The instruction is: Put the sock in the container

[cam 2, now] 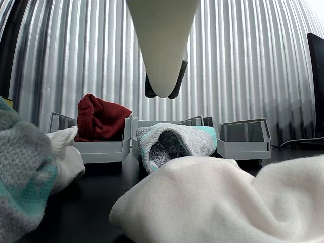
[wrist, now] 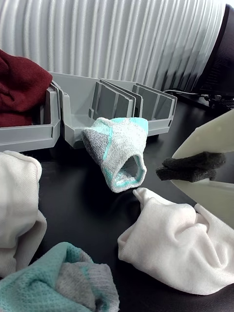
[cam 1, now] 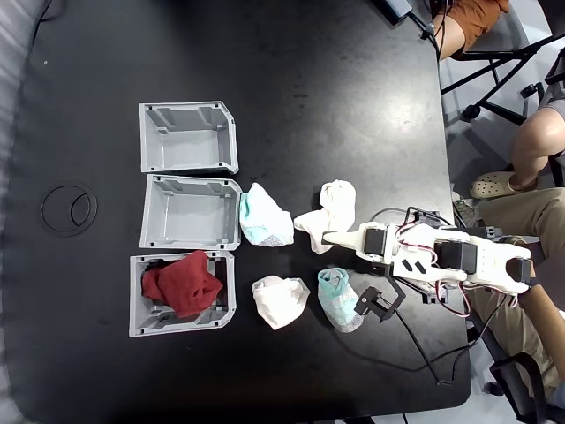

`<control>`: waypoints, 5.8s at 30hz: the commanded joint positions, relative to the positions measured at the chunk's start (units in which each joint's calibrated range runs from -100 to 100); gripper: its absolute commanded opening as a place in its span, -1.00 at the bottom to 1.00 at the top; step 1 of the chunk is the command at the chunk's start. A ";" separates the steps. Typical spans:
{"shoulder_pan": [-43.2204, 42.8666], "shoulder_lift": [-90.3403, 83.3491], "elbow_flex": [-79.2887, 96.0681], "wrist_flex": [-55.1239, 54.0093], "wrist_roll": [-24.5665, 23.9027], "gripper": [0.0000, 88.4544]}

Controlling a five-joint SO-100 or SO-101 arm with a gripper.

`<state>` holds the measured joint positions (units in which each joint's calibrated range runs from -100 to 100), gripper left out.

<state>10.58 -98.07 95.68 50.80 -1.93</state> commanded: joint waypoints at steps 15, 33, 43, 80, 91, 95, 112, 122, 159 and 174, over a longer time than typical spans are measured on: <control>-0.15 -0.34 -0.45 -1.10 -0.15 -0.97; -7.08 0.50 -21.65 12.14 0.36 -0.97; -16.21 3.60 -25.52 13.42 2.02 -0.97; -22.82 84.40 -71.06 12.74 2.25 -0.78; -27.31 92.51 -77.64 13.16 2.25 -0.67; -29.83 93.52 -77.55 13.33 2.25 -0.42; -30.14 104.64 -77.82 13.42 2.25 -0.14; -30.22 104.81 -77.91 14.44 2.31 -0.15; -21.64 104.72 -96.67 25.55 3.39 -0.97; -10.15 104.72 -117.41 34.51 3.51 -0.97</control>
<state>-2.43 7.83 -18.47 84.95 1.46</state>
